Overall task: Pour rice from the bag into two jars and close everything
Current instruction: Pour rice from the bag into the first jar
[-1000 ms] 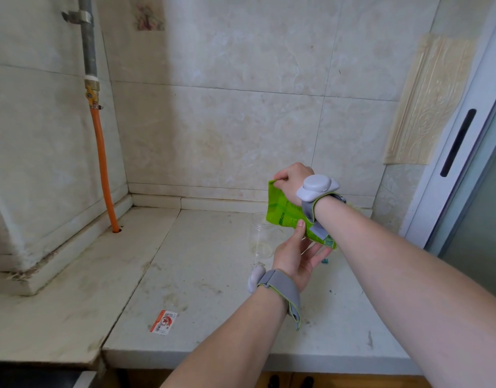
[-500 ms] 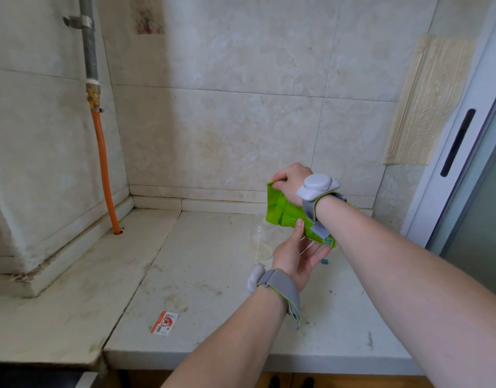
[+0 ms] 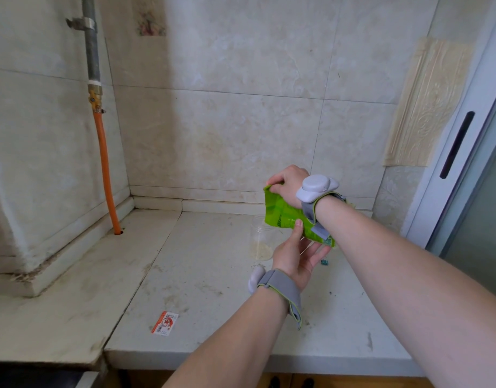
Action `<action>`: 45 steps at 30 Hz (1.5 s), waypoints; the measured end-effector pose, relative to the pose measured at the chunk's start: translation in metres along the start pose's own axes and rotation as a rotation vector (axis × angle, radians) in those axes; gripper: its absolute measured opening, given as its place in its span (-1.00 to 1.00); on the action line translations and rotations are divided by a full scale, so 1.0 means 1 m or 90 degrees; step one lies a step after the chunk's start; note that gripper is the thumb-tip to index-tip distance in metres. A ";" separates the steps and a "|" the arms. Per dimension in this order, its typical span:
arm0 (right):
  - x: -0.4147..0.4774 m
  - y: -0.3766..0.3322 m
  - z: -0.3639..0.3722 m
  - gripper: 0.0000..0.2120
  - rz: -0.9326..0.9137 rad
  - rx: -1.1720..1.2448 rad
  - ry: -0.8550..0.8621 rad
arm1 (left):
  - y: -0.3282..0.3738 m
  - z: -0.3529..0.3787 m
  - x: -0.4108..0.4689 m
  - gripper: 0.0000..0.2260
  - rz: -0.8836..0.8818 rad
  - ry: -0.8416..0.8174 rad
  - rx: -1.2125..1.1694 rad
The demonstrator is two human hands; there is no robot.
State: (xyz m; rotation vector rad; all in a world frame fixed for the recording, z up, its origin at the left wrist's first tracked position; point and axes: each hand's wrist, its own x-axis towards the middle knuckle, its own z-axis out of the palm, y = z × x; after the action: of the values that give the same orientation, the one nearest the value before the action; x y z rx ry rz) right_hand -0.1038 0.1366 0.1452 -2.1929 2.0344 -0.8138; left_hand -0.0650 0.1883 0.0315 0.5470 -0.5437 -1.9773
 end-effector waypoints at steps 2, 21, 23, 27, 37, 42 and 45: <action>0.000 -0.001 -0.001 -0.78 -0.001 0.000 0.004 | 0.001 0.001 0.000 -0.77 0.001 -0.003 -0.004; -0.002 -0.006 -0.008 -0.78 -0.005 0.002 0.000 | 0.003 0.005 -0.002 -0.76 -0.001 -0.006 -0.004; -0.003 -0.007 -0.009 -0.78 -0.008 -0.002 0.001 | 0.004 0.005 -0.002 -0.76 -0.003 -0.009 -0.005; -0.004 -0.007 -0.010 -0.78 -0.004 0.005 0.000 | 0.004 0.005 -0.003 -0.75 -0.005 -0.010 -0.003; -0.003 -0.007 -0.006 -0.78 0.003 0.015 0.002 | 0.004 0.003 -0.004 -0.75 -0.001 -0.019 -0.002; -0.002 -0.008 -0.007 -0.78 0.003 0.002 -0.001 | 0.004 0.005 -0.003 -0.76 0.001 -0.020 -0.005; -0.002 -0.008 -0.008 -0.78 0.002 0.004 0.002 | 0.004 0.005 -0.002 -0.76 0.001 -0.017 -0.003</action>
State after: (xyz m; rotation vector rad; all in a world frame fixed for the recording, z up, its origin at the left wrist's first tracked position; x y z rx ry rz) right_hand -0.1000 0.1419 0.1539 -2.1868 2.0332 -0.8224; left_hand -0.0638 0.1893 0.0383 0.5176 -0.5556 -1.9863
